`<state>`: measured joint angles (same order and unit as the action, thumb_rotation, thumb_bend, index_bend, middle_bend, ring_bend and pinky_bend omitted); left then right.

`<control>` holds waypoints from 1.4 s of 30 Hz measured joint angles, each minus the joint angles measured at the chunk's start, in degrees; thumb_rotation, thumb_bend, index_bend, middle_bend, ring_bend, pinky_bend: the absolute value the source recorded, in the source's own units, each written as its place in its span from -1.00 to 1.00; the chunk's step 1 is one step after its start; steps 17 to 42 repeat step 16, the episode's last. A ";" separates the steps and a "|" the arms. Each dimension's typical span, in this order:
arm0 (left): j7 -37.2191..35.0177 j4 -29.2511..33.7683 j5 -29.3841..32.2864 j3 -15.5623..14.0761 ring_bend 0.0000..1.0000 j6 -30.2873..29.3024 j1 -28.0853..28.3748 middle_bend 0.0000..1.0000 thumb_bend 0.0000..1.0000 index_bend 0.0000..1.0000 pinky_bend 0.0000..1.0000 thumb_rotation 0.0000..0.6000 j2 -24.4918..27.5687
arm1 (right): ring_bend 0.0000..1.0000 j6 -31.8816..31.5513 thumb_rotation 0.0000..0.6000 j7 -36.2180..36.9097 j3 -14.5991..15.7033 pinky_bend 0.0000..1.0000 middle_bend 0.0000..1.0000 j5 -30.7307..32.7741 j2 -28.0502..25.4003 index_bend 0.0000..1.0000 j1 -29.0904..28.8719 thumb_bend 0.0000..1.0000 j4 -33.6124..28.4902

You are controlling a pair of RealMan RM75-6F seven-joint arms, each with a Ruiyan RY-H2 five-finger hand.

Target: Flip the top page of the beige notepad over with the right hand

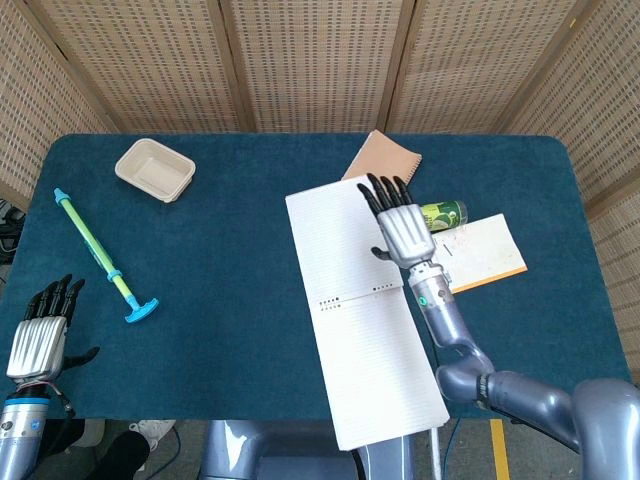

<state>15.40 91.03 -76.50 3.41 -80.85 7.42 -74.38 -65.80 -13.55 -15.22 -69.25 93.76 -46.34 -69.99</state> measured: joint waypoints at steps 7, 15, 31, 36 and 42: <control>0.16 1.25 -1.70 -0.49 -1.00 -1.16 -0.32 -1.00 -0.86 -1.00 -0.85 1.00 0.37 | -1.00 -11.92 1.00 2.66 9.18 -1.00 -1.00 -3.87 -7.77 -1.00 14.50 -0.72 -8.06; -0.32 2.32 -3.57 -1.23 -1.00 -2.41 -0.97 -1.00 -0.86 -1.00 -0.85 1.00 1.01 | -1.00 -21.07 1.00 8.19 16.38 -1.00 -1.00 -8.64 -10.71 -1.00 26.40 -0.72 -9.85; -0.36 2.34 -3.59 -1.29 -1.00 -2.47 -1.07 -1.00 -0.86 -1.00 -0.85 1.00 1.07 | -1.00 -21.99 1.00 8.45 16.90 -1.00 -1.00 -9.38 -10.85 -1.00 27.38 -0.72 -9.89; -0.36 2.34 -3.59 -1.29 -1.00 -2.47 -1.07 -1.00 -0.86 -1.00 -0.85 1.00 1.07 | -1.00 -21.99 1.00 8.45 16.90 -1.00 -1.00 -9.38 -10.85 -1.00 27.38 -0.72 -9.89; -0.36 2.34 -3.59 -1.29 -1.00 -2.47 -1.07 -1.00 -0.86 -1.00 -0.85 1.00 1.07 | -1.00 -21.99 1.00 8.45 16.90 -1.00 -1.00 -9.38 -10.85 -1.00 27.38 -0.72 -9.89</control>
